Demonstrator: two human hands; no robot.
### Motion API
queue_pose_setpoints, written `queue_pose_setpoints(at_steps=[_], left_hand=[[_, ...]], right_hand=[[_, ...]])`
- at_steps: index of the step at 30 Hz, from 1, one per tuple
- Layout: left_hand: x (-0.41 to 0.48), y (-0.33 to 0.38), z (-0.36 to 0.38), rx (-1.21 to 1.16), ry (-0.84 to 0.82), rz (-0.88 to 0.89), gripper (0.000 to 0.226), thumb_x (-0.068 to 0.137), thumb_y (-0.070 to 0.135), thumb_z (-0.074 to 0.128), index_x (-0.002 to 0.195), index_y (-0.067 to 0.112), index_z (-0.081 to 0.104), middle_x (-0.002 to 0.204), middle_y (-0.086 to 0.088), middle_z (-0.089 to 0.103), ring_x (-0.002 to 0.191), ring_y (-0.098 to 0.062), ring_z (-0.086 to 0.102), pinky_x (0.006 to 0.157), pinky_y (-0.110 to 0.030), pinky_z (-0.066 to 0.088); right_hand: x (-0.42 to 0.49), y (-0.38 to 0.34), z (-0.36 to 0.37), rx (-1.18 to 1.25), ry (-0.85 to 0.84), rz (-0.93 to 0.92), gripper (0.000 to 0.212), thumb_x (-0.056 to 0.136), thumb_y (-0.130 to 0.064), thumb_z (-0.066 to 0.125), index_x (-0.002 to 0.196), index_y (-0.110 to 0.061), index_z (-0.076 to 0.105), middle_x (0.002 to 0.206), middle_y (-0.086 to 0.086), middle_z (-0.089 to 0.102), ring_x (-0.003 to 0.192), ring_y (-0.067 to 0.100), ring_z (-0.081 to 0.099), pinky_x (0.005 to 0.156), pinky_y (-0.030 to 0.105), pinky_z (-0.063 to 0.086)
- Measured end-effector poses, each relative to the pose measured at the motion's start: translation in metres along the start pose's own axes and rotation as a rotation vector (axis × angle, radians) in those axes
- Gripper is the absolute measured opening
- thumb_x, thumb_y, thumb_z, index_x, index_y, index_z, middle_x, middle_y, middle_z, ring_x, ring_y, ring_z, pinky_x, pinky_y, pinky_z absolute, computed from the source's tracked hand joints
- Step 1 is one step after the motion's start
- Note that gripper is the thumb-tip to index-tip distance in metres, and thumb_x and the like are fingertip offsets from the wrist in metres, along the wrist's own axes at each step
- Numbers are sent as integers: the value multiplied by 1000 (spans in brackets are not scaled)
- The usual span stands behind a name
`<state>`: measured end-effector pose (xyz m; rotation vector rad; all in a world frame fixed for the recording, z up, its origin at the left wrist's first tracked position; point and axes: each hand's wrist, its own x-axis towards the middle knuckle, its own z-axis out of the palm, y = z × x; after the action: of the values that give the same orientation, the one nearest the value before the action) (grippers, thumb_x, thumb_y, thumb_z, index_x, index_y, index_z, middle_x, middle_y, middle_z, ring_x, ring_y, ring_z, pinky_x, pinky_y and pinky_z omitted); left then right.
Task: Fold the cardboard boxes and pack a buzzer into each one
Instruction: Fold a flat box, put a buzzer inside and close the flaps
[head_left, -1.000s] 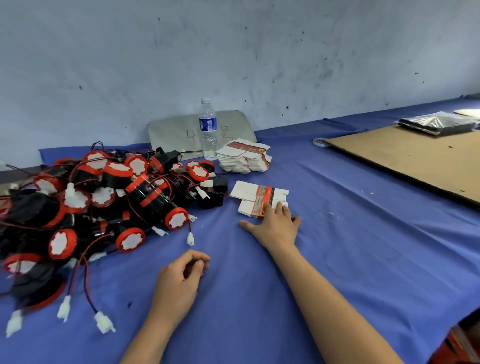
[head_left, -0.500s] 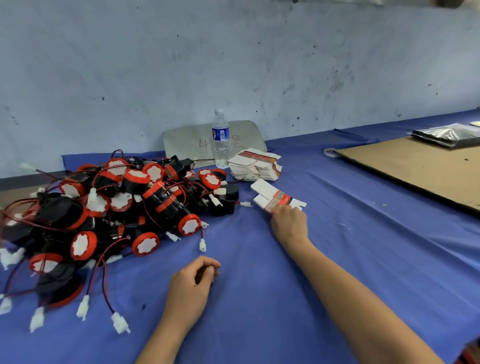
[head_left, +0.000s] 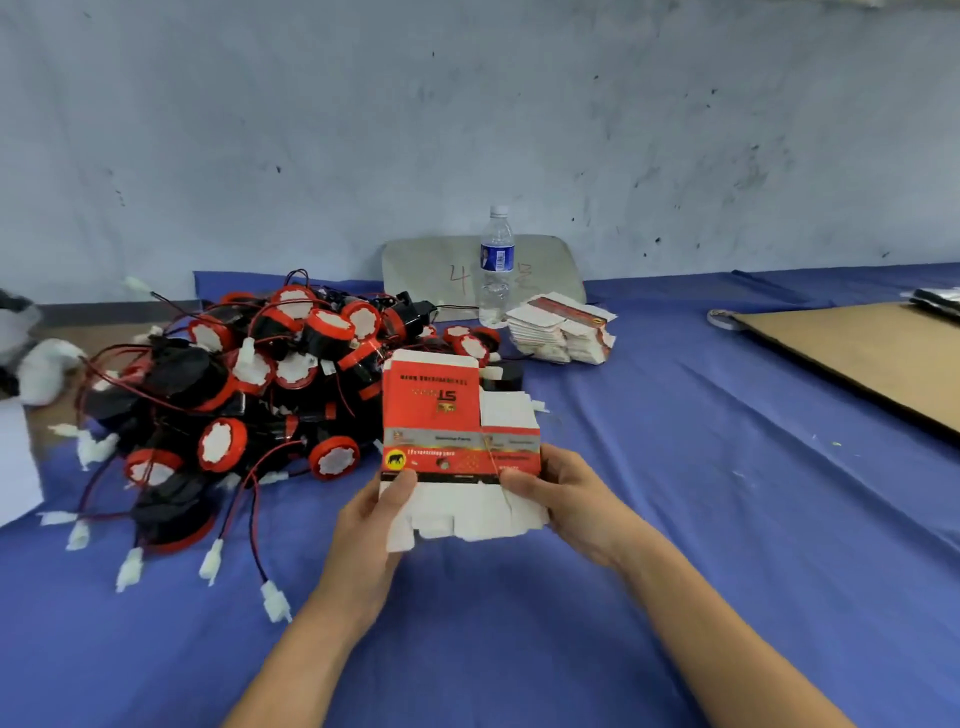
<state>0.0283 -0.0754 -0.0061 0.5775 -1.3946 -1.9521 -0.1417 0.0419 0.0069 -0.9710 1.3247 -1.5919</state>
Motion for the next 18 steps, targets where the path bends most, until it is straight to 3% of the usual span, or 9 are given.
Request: queue_pose_setpoints(at_steps=[2, 4, 8, 12, 15, 18], left_hand=[[1, 3, -7, 45, -54, -32, 30, 74, 34, 67, 99, 19, 74, 105, -11, 73, 93, -26, 71, 65, -34, 58], [2, 4, -9, 82, -90, -48, 28, 76, 29, 65, 101, 18, 72, 103, -9, 74, 86, -22, 72, 56, -29, 56], [4, 1, -6, 87, -77, -67, 32, 78, 25, 61, 106, 12, 67, 98, -6, 75, 78, -18, 71, 51, -27, 55], [3, 1, -7, -4, -95, -133, 30, 79, 22, 60, 106, 10, 66, 91, -6, 74, 69, -13, 67, 47, -23, 51], [3, 4, -8, -92, -123, -189, 32, 80, 20, 60, 111, 11, 65, 100, -9, 73, 75, -15, 69, 49, -23, 51], [2, 5, -10, -203, -199, -294, 38, 79, 13, 61, 117, 12, 62, 110, -12, 71, 84, -20, 71, 50, -26, 54]], right_hand=[[-2, -2, 0, -11, -16, 49, 25, 95, -2, 54, 115, -15, 63, 105, -3, 73, 93, 11, 69, 70, 22, 53], [-3, -4, -4, -6, -26, 86, 25, 95, -5, 53, 117, -13, 63, 105, -3, 73, 89, 9, 69, 65, 19, 51], [-1, -5, -7, 43, 8, 193, 29, 80, -15, 69, 109, -9, 68, 110, 8, 72, 94, 20, 68, 76, 31, 57], [-4, -9, -12, 230, -103, 232, 47, 69, -14, 84, 111, -5, 65, 106, 7, 73, 95, 18, 70, 76, 29, 57], [-7, -11, -17, 339, -215, 188, 78, 51, -24, 96, 117, -2, 62, 109, 9, 71, 98, 20, 69, 78, 31, 57], [-8, -10, -21, 377, -235, 189, 77, 48, -27, 97, 115, -3, 66, 109, 10, 71, 96, 20, 70, 75, 30, 57]])
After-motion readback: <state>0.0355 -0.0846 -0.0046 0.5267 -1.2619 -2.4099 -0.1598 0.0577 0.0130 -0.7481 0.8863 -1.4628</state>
